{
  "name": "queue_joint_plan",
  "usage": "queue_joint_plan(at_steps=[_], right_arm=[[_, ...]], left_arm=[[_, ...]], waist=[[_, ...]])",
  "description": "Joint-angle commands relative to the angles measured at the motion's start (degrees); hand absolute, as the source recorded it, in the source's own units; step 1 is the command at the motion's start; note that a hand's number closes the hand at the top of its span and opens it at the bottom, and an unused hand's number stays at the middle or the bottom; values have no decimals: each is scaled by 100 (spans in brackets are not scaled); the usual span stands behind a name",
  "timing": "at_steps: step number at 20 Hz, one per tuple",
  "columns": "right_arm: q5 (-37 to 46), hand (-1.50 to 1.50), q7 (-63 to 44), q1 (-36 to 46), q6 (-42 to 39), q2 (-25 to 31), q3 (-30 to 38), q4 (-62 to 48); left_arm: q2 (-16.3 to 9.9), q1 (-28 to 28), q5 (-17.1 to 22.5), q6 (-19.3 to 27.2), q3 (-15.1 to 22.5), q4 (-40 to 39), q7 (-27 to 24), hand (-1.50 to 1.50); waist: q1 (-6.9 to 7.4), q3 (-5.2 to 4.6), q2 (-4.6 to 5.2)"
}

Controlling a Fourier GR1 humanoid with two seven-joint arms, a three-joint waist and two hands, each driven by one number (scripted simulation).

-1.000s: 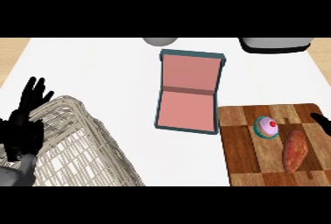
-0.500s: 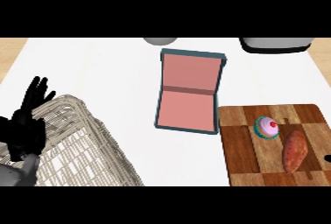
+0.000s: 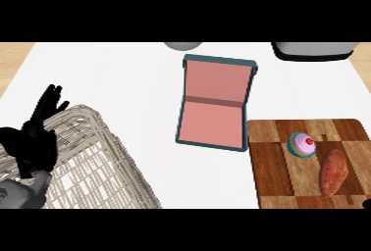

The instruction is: Pick the sweet potato from the cutting board and place it in the cardboard box

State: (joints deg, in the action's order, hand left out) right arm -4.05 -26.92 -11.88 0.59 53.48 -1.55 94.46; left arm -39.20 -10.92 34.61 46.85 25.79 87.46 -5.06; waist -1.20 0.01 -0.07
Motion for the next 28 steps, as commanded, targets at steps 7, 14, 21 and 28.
queue_joint_plan(at_steps=[7,14,21,28], right_arm=[[137,-150,-1386,319,-2,-37,-343,433],[268,-150,-1836,264,14,-145,-589,552],[451,-150,-1820,342,71,-271,-726,495],[614,-150,-1844,434,237,-529,-896,478]], left_arm=[[-402,133,-19,-304,1458,-187,-277,0],[-491,-125,445,403,1989,-176,-500,0],[-466,-366,823,1008,2502,-180,-794,0],[-261,-716,1108,1630,2877,-297,-1031,0]], waist=[[59,-8,58],[-5,-3,63],[-3,-1,71],[-95,-12,130]])
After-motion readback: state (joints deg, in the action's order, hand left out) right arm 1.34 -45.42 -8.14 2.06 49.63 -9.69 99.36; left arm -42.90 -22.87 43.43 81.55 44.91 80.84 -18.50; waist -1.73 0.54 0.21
